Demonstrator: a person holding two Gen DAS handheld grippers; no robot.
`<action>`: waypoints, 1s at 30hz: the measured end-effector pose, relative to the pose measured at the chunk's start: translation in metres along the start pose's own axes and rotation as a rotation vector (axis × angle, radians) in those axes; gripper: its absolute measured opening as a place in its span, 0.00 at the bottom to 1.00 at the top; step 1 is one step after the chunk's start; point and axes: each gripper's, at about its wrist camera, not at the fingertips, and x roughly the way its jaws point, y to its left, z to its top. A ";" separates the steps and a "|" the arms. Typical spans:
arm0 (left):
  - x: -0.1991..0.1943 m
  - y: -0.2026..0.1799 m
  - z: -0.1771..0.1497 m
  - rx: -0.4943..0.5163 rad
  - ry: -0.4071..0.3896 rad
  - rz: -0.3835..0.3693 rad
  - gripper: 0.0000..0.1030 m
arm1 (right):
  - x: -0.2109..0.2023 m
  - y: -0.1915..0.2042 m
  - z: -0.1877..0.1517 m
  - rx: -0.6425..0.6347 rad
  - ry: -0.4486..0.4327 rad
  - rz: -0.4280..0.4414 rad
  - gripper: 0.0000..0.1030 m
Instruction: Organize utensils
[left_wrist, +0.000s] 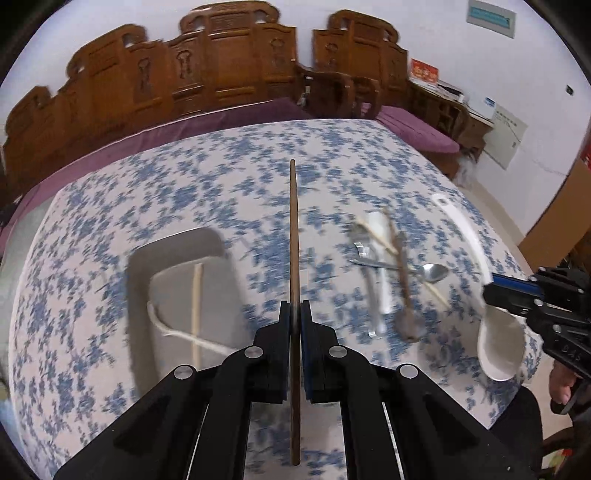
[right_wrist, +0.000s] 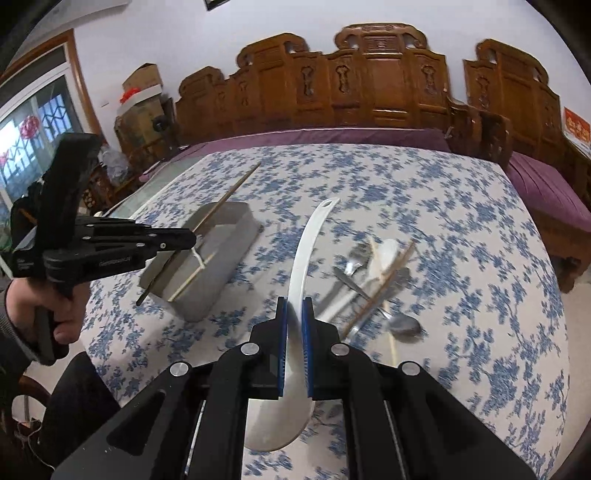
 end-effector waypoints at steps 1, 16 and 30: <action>0.000 0.006 -0.001 -0.007 0.000 0.005 0.04 | 0.002 0.005 0.002 -0.007 -0.002 0.007 0.09; 0.004 0.077 -0.012 -0.102 0.014 0.063 0.04 | 0.044 0.071 0.033 -0.073 0.027 0.048 0.09; 0.023 0.101 -0.019 -0.144 0.033 0.056 0.05 | 0.074 0.105 0.046 -0.091 0.054 0.067 0.09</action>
